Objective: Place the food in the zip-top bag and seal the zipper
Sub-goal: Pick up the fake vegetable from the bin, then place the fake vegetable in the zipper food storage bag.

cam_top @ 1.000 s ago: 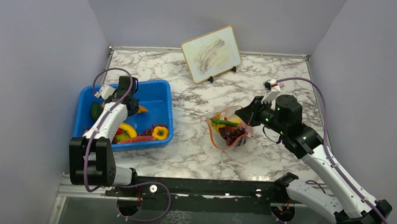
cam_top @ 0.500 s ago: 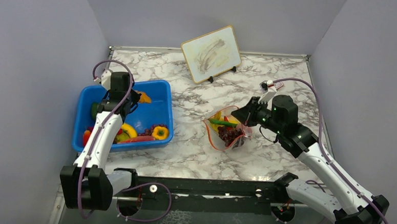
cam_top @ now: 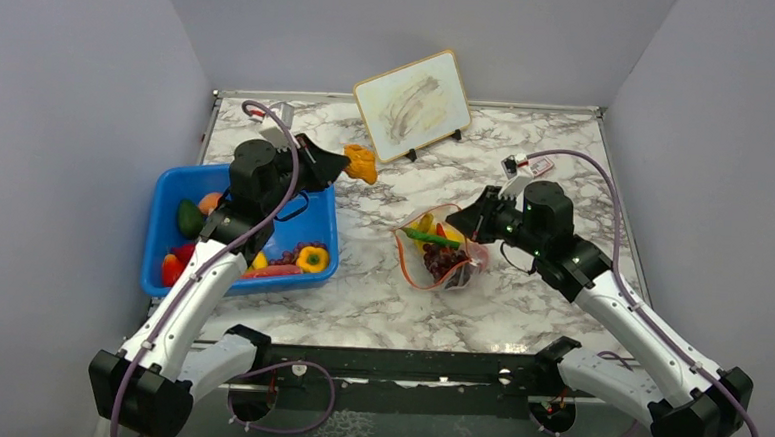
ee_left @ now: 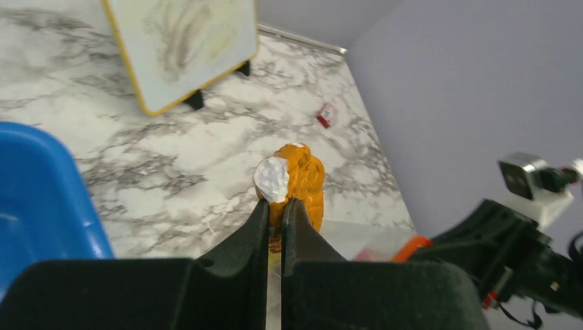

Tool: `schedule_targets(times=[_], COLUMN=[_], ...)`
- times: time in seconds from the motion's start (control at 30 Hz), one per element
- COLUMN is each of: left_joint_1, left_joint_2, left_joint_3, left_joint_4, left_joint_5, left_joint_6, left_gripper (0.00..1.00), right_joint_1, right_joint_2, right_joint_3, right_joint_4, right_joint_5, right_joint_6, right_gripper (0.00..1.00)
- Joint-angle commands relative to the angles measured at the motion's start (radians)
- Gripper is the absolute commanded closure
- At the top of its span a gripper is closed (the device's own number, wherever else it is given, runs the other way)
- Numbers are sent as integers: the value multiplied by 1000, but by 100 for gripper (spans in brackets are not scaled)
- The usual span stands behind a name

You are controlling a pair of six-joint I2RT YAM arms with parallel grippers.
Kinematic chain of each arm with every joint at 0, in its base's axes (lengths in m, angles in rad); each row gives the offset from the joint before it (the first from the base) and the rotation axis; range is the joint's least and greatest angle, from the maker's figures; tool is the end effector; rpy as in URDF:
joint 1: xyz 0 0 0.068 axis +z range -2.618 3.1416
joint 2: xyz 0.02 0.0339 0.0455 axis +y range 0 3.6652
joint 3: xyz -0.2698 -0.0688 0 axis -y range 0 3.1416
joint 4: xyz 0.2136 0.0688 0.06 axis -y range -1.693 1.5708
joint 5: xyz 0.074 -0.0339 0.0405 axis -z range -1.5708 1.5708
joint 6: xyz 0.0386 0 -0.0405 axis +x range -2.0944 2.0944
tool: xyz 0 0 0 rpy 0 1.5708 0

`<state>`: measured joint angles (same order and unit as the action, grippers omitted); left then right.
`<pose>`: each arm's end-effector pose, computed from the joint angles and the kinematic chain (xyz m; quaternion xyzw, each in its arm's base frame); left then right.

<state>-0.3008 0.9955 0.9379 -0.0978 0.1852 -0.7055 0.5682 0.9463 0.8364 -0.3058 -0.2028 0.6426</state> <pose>0.1894 -0.0662 0.3701 -0.0932 0.7532 -0.3737 0.5332 0.1504 0.1053 0.3234 -0.0242 0.8350 0.3788 0.3984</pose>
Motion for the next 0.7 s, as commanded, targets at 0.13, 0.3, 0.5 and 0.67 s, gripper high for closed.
schedule_targets(times=[0.13,0.3,0.5,0.67], left_joint_1=[-110,-166,-318,-430], left_joint_2=[-23,-29,21,75], left_joint_3=[-26,-61,-140,-160], left_joint_4=[259,337,400,417], left_joint_5=[266,313,277,242], left_joint_6=[-34,-78,-51,5], left_gripper=[100,100,100,100], right_joint_1=[2,2,2,2], right_joint_2=[40,59,75,70], right_joint_3=[28,42,49,64], right_joint_4=[64,73,83,71], right_joint_5=[40,37,40,50], right_joint_6=[18,23,26,19], right_gripper=[99,99,99,99])
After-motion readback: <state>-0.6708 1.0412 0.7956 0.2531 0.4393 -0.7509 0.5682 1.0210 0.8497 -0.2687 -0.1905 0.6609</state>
